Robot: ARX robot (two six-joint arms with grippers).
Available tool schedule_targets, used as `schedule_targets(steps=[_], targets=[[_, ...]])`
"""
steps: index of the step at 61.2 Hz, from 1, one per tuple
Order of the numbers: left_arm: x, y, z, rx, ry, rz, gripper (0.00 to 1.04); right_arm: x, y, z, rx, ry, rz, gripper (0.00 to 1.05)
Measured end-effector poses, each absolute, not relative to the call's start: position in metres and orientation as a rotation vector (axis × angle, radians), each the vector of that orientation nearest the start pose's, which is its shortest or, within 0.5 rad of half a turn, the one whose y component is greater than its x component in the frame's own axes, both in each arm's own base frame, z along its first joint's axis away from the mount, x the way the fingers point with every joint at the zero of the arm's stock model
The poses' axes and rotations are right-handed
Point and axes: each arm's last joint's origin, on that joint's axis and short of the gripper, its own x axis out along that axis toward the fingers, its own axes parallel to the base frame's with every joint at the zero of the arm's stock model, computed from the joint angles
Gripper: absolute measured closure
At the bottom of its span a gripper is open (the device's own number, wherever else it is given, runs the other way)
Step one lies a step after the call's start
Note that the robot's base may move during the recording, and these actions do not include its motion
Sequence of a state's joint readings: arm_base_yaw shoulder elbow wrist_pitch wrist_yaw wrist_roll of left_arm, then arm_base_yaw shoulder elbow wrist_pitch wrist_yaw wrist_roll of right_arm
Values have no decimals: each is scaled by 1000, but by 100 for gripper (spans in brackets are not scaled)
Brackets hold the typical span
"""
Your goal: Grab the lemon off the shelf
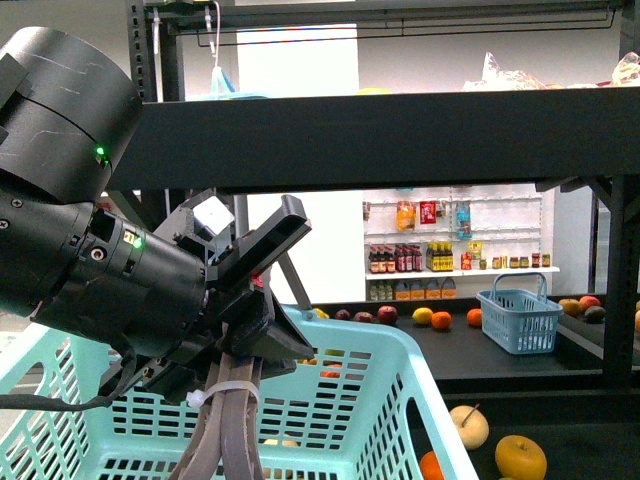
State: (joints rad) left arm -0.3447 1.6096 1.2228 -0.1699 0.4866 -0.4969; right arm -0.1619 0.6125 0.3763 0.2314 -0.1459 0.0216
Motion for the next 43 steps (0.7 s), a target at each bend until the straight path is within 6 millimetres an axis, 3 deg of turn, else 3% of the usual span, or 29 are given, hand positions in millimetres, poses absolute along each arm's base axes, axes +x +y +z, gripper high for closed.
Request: schedule_targets(steps=[8,13,23,43], targets=[[334,-133,281,-496,760,-647,88,131,-15,222,11,9,-7,52],[333,-134,281,-494,760,-648,88,126,-10,213,6,3,-27,73],[334,-134,281,-496,761,-648,88,121,0,199,6,4,2,100],[334,-134,281,-496,761,-648,88,114,0,184,3,2,0,102]])
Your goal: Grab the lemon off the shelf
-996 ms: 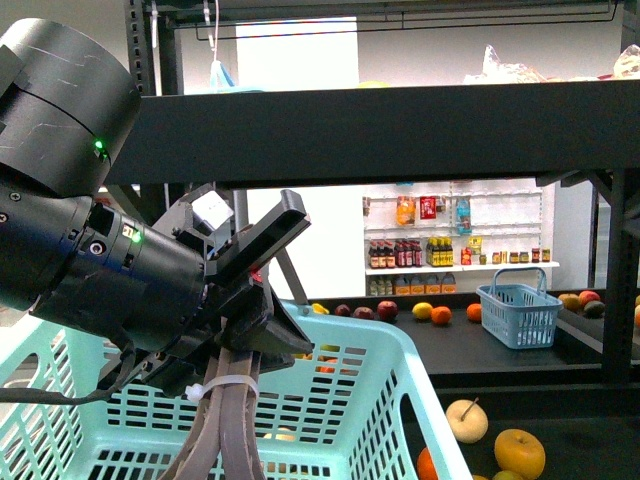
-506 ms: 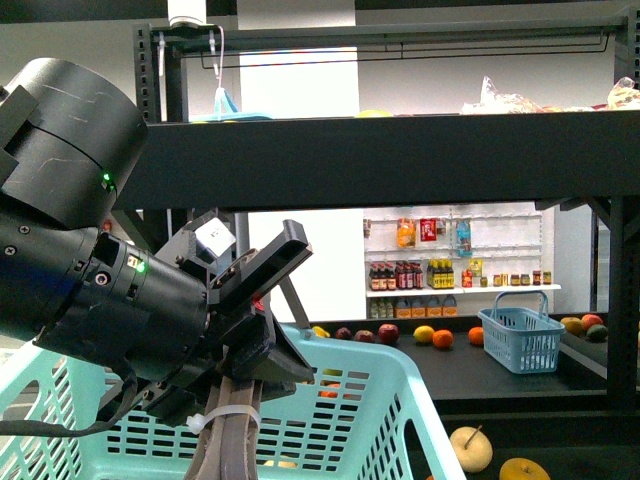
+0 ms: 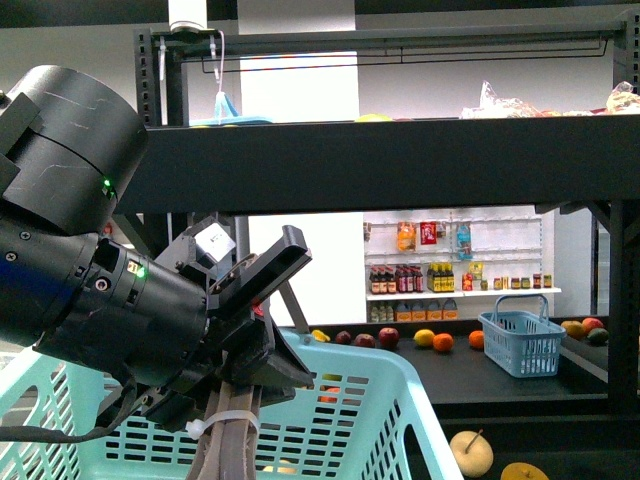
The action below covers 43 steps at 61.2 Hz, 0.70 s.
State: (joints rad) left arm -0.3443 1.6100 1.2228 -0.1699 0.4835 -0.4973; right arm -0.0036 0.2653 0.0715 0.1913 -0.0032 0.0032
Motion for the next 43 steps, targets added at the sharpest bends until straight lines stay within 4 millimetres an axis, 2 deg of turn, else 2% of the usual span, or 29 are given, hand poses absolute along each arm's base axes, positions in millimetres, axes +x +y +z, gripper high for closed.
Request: schedule_targets(steps=[20,23,40,43], targets=[[334,-134,281,-496,761,-647,88,106,0,174,3,7,-1,102],[333,-134,281,-496,761,-648,88,101,0,165,3,31,0,102],[333,-134,281,-496,762,-650,88,97,0,168,2,-10,-3,102],[334,-134,281,-497,763,-648,88,97,0,168,2,-11,-3,97]])
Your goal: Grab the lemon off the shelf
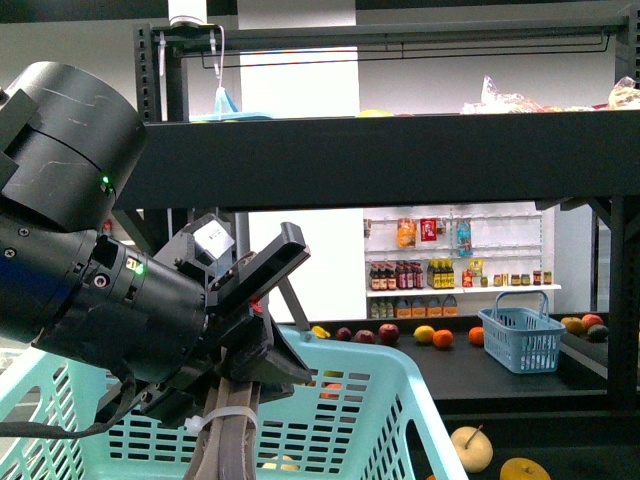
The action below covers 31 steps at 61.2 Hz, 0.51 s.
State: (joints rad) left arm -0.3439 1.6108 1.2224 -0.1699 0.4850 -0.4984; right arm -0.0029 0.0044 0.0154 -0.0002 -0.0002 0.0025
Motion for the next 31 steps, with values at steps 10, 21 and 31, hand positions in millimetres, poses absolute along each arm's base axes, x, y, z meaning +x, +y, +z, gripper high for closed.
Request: schedule_targets(steps=[10,21,31], targets=[[334,-134,281,-495,762,-650,88,97,0,168,2,-11,-3,69],[334,-134,281,-496,762,-650,88,97,0,168,2,-11,-3,40],[334,-134,281,-497,763,-650,88,97,0,168,2,-11,-3,13]])
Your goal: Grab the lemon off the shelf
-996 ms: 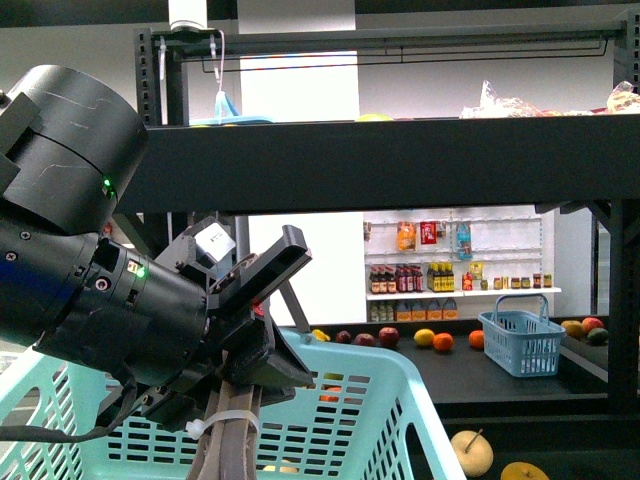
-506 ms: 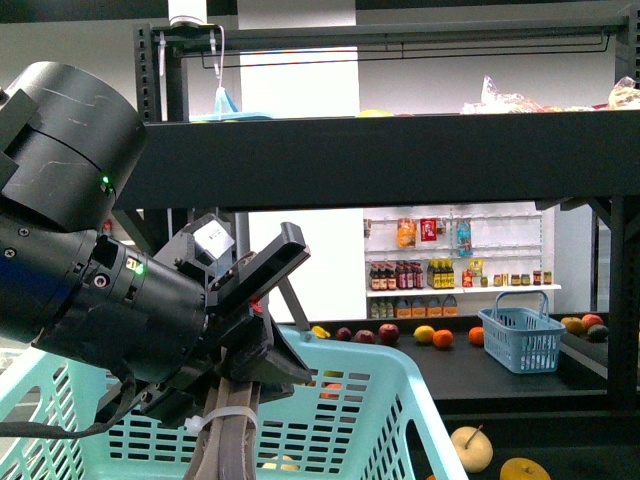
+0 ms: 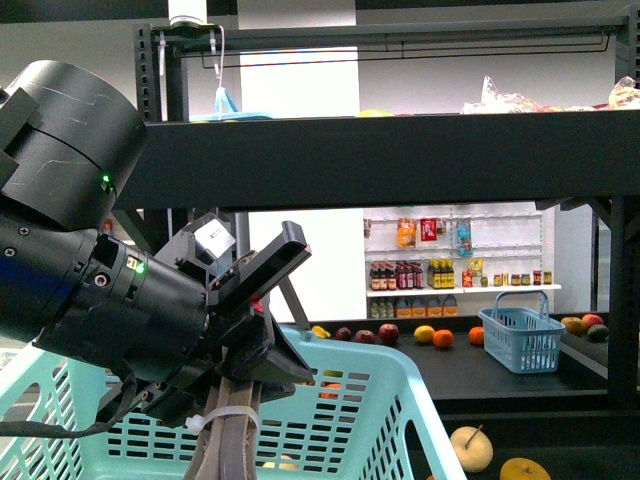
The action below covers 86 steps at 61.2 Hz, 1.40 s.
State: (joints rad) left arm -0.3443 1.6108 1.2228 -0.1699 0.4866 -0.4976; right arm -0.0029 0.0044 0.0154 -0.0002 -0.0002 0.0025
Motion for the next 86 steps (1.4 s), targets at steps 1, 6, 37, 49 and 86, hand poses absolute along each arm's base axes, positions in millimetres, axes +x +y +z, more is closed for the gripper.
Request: schedule_targets(steps=[1,6,37,49,86], targets=[[334,-134,281,-497,763,-650,88,97,0,168,2,-11,-3,10],[334,-134,281,-496,762,-650,88,97,0,168,2,-11,-3,7],[364,-74,302,-814,456,-287,88,97,0,168,2,-11,-3,7],[379,31,332,-1073,180,113,89,97,0,168,2,-11,-3,7],[381,157,303,-1375,86,503,89,97,0,168,2,-11,-3,7]])
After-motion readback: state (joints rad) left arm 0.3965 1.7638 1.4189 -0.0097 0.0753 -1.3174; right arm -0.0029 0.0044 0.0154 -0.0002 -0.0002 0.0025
